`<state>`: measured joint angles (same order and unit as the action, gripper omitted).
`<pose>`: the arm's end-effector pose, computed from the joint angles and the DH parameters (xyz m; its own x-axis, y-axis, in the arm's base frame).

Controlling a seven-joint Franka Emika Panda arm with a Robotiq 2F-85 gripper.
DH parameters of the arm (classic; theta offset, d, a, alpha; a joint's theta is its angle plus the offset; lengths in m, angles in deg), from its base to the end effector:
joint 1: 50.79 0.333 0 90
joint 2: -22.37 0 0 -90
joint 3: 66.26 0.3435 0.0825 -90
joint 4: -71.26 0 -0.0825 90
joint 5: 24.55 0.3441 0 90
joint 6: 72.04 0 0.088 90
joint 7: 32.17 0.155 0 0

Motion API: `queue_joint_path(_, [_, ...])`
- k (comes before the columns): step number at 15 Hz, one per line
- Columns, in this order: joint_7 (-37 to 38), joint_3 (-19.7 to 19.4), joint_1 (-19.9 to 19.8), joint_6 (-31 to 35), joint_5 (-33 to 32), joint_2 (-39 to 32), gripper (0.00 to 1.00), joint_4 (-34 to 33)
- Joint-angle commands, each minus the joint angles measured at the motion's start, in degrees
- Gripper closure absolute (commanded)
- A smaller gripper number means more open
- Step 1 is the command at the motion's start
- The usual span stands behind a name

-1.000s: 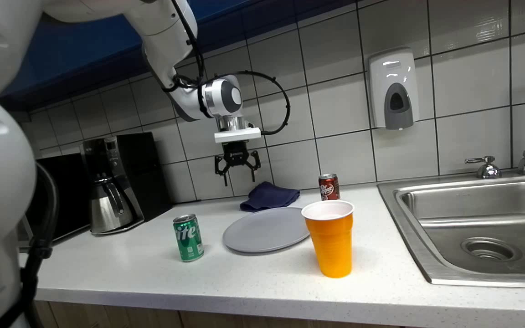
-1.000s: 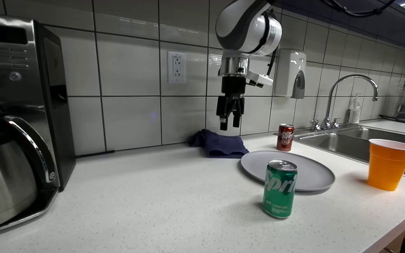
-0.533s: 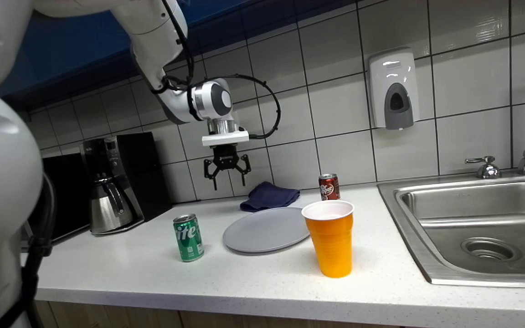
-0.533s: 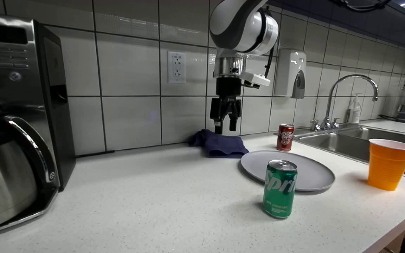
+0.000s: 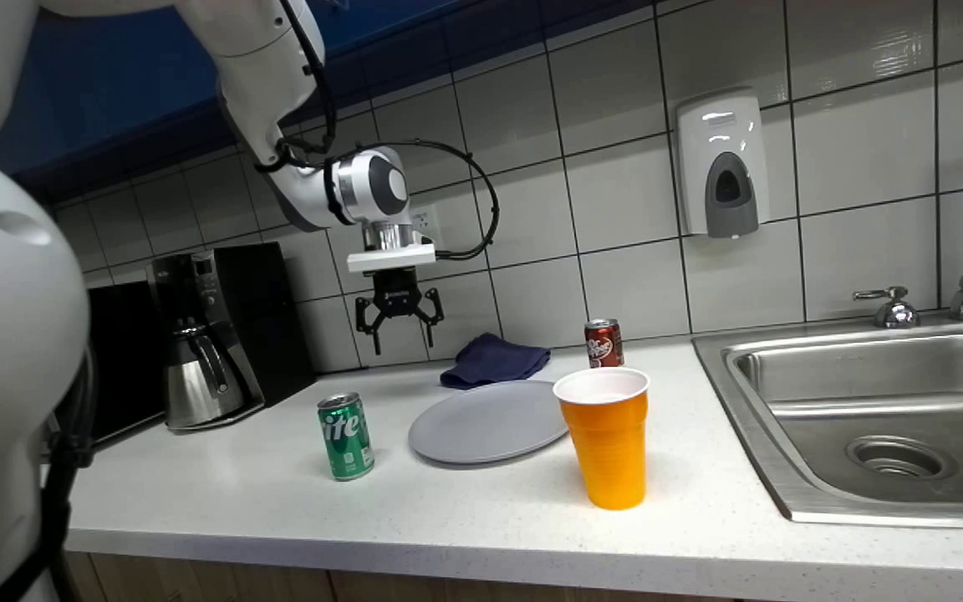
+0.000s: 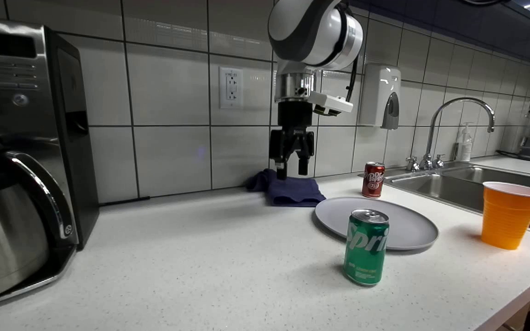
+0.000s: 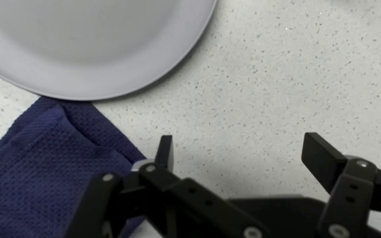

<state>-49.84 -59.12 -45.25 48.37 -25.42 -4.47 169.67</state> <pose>0.6184 0.1304 0.3111 0.8616 0.5037 -0.0637 0.4999 -0.8635 -0.0662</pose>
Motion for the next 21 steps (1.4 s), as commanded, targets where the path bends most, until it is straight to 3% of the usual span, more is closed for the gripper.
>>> queue_joint_path(1, [3.16, 0.47, 0.63, 1.52, 0.14, 4.21, 0.0, 5.26])
queue_joint_path(13, [12.26, 0.93, 3.23, 4.27, 0.48, 10.04, 0.0, 14.3])
queue_joint_path(14, [10.07, 0.99, 2.97, 2.78, -0.08, 7.04, 0.0, 10.92])
queue_joint_path(21, [10.22, 0.98, 2.99, 2.84, -0.09, 6.82, 0.0, 11.17])
